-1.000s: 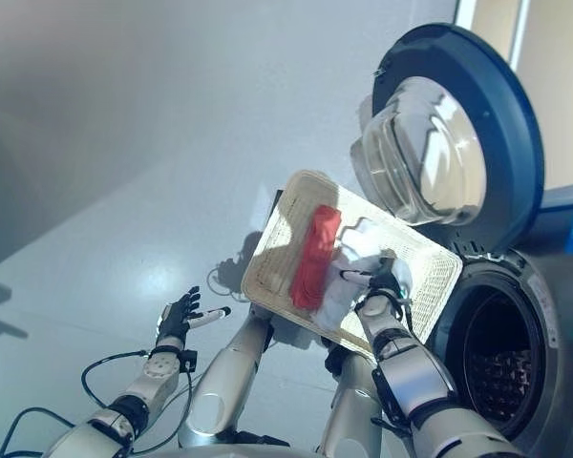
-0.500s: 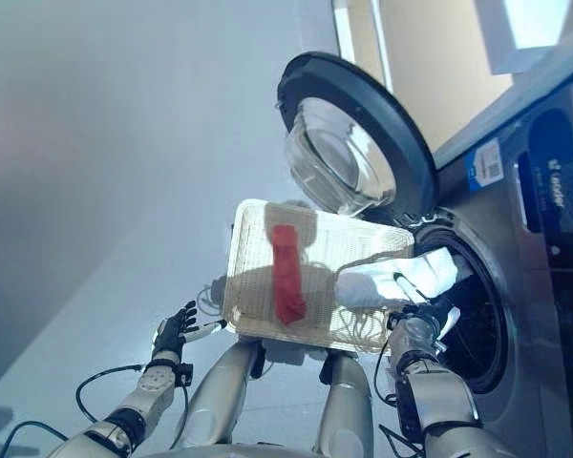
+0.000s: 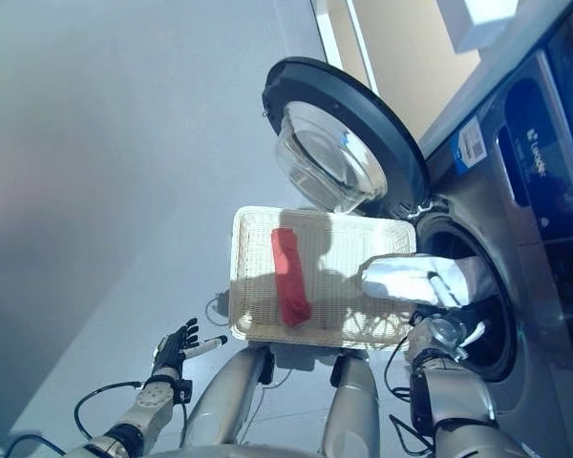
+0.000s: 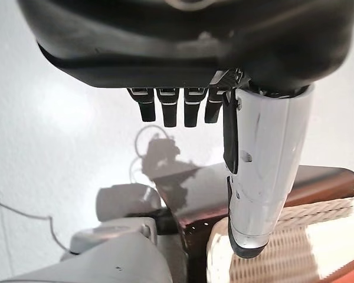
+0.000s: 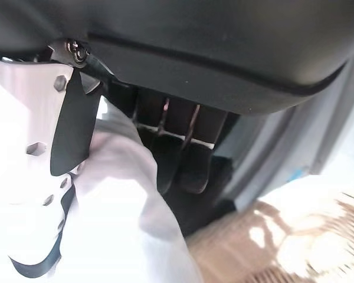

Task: Pick up the clothes and place them into the washing machine

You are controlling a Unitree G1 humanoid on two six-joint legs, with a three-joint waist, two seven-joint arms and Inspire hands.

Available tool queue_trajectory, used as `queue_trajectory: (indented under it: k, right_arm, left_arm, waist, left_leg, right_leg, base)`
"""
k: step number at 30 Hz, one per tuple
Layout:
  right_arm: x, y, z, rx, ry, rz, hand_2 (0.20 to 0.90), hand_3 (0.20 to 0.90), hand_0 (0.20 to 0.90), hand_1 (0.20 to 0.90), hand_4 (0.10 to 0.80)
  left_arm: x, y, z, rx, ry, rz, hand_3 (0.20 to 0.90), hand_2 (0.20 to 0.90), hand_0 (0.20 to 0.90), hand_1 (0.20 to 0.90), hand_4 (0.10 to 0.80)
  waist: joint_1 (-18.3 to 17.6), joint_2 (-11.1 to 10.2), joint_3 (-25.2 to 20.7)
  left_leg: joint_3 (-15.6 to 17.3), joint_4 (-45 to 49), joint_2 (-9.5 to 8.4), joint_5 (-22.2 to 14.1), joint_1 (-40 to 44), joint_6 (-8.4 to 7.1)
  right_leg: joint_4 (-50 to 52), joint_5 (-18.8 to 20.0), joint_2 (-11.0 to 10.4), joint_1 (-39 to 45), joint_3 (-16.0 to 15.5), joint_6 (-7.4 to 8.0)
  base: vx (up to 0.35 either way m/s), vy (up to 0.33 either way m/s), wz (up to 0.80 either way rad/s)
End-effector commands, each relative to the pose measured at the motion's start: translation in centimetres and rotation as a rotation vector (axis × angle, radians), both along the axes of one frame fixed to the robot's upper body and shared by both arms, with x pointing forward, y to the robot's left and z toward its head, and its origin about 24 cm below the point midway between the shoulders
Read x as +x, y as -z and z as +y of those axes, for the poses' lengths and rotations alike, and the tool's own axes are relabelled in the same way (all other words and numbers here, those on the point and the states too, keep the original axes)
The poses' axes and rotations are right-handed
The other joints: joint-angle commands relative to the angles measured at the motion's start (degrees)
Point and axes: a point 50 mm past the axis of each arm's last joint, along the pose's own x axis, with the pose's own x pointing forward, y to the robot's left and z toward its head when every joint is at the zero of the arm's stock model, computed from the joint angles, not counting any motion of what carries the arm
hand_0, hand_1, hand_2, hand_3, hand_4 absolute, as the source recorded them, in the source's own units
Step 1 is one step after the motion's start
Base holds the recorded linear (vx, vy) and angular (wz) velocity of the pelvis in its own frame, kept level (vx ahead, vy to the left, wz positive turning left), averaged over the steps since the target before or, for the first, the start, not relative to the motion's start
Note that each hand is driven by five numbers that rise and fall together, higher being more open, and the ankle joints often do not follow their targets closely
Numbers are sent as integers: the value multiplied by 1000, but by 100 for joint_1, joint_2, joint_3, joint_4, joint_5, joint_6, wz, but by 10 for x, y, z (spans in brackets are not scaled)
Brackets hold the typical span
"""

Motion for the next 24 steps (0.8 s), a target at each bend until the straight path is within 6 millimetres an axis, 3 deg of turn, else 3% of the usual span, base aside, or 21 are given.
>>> queue_trajectory:
  k: [1, 2, 3, 13, 14, 17, 21, 22, 23, 24]
  right_arm:
    - [8, -90, -66, -258, 148, -213, 200, 200, 200, 200, 300]
    - [9, -91, -66, -259, 148, -215, 200, 200, 200, 200, 300]
    - [15, -122, -77, -328, 167, -270, 200, 200, 200, 200, 300]
    - [33, -261, -83, -637, 209, -535, 200, 200, 200, 200, 300]
    - [33, -261, -83, -638, 209, -536, 200, 200, 200, 200, 300]
    - [28, -291, -81, -735, 243, -587, 200, 200, 200, 200, 300]
    - [28, -298, -81, -772, 234, -563, 200, 200, 200, 200, 300]
    - [29, -297, -80, -772, 227, -559, 238, 238, 238, 238, 327]
    - [31, -294, -79, -765, 222, -552, 538, 538, 538, 538, 541]
    - [34, -289, -78, -749, 197, -541, 900, 900, 900, 900, 800]
  left_arm:
    - [-3, 1, 1, -27, -57, -14, 900, 900, 900, 900, 800]
    - [-2, 1, 0, -29, -58, -15, 900, 900, 900, 900, 800]
    - [-1, -1, 0, -36, -64, -29, 900, 900, 900, 900, 800]
    - [9, -5, -15, -46, -18, -64, 900, 900, 900, 900, 800]
    - [9, -5, -16, -47, -19, -64, 900, 900, 900, 900, 800]
    - [8, -5, -15, -41, -27, -68, 900, 900, 900, 900, 800]
    - [8, -5, -11, -23, -39, -68, 900, 900, 900, 900, 800]
    - [8, -5, -11, -21, -41, -68, 900, 900, 900, 900, 800]
    - [7, -4, -11, -20, -43, -62, 900, 900, 900, 900, 800]
    - [7, -4, -10, -21, -49, -59, 900, 900, 900, 900, 800]
  waist:
    - [-120, 115, 277]
    - [-114, 119, 277]
    - [-123, 181, 376]
    - [-171, 321, 538]
    - [-175, 327, 540]
    - [-181, 329, 450]
    - [-170, 315, 410]
    - [-170, 308, 410]
    - [-179, 297, 417]
    - [-187, 275, 423]
  left_leg:
    - [-60, 244, -52, -74, -326, -563]
    - [-49, 246, -48, -73, -338, -562]
    - [32, 270, -44, -62, -451, -562]
    - [247, 61, 7, 65, -711, -601]
    - [247, 59, 7, 66, -713, -601]
    - [218, 13, -21, 63, -717, -601]
    - [195, -38, -31, 75, -713, -611]
    - [185, -46, -34, 75, -708, -610]
    - [181, -43, -28, 80, -707, -611]
    - [177, -31, -25, 74, -700, -613]
  right_leg:
    - [-426, 236, -40, 173, 224, 90]
    - [-427, 245, -36, 156, 237, 91]
    - [-464, 331, -45, -9, 307, 111]
    - [-535, 525, -21, -551, 617, 128]
    - [-534, 525, -21, -553, 617, 128]
    - [-541, 513, -17, -549, 609, 114]
    - [-565, 507, -12, -517, 556, 102]
    - [-571, 506, -4, -505, 552, 98]
    - [-571, 508, -3, -501, 543, 91]
    - [-562, 501, 3, -489, 533, 84]
  base:
    - [-54, 67, -37]
    - [-38, 58, -46]
    - [-75, 60, -34]
    - [-12, 11, -24]
    - [36, -7, -5]
    - [25, -6, -1]
    - [0, 0, 0]
    - [8, -24, 3]
    - [0, 0, 0]
    - [0, 0, 0]
